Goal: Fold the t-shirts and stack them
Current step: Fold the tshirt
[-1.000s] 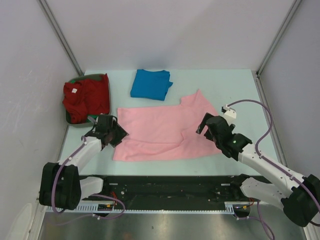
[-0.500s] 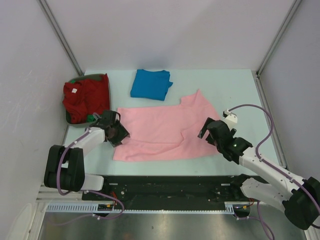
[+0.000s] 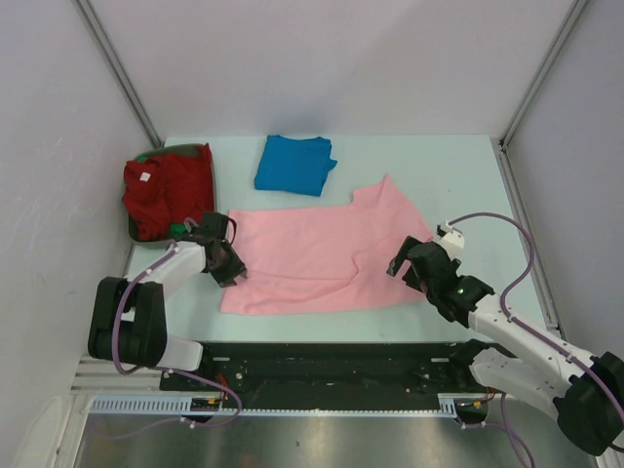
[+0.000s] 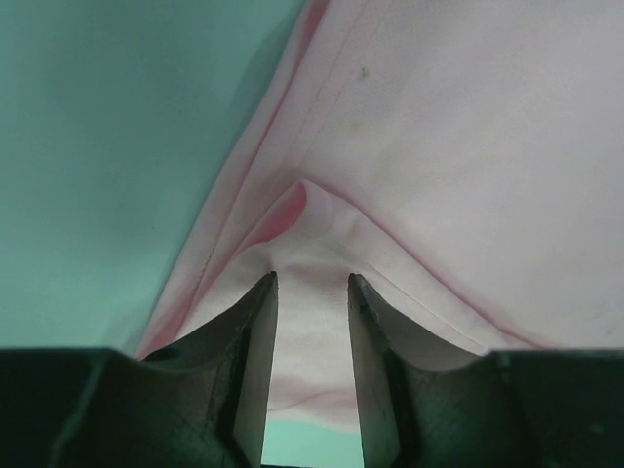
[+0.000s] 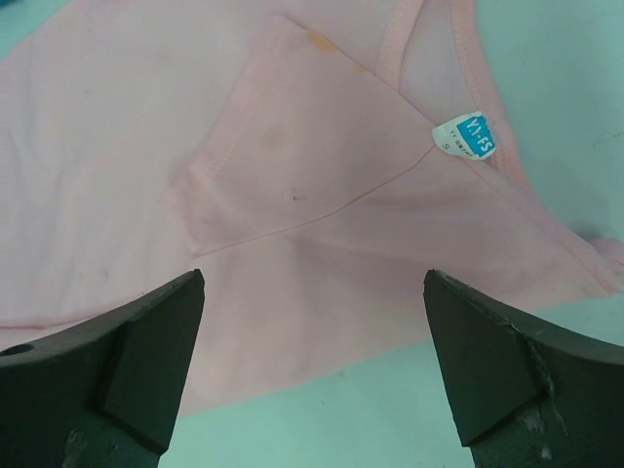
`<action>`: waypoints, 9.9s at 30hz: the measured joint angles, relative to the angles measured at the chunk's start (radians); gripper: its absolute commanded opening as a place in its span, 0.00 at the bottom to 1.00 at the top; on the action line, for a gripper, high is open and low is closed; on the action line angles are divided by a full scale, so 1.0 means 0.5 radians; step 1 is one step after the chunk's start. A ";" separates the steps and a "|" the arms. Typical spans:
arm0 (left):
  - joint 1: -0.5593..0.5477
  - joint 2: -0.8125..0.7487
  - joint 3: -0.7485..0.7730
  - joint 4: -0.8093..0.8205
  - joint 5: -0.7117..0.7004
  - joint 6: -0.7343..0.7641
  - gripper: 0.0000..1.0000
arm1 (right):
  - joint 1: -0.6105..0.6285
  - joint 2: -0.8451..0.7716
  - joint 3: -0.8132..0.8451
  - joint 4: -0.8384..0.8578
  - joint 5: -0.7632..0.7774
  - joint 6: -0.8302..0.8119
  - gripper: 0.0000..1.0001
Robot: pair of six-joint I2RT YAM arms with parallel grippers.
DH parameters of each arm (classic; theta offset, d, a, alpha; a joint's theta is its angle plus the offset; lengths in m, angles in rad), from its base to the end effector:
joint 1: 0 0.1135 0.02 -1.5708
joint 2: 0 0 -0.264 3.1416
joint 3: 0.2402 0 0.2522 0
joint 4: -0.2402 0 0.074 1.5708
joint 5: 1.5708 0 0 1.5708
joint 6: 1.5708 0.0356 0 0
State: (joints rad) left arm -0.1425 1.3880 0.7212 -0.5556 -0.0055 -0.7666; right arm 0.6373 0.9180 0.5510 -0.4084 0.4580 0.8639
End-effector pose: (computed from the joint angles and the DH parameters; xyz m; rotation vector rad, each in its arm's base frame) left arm 0.2366 -0.0338 0.1657 -0.8666 2.6821 -0.2108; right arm 0.1584 0.0977 0.2172 0.4737 2.2126 0.2614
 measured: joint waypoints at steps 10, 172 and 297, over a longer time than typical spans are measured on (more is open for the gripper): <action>-0.049 0.208 0.139 -0.100 -0.101 0.017 0.32 | -0.021 -0.105 -0.096 0.065 -0.070 0.021 1.00; 0.000 -0.528 -0.198 0.117 0.156 0.090 0.84 | -0.479 -0.960 -0.500 -0.917 -0.262 0.611 0.60; -0.571 -1.624 -0.141 -0.410 0.086 -0.390 1.00 | 2.181 1.981 1.007 -0.472 1.218 -1.465 1.00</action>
State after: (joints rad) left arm -0.4282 0.5762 0.6506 -0.7605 0.0376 -0.9615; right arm 1.7275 1.9083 1.0546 -0.6445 1.0672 0.1314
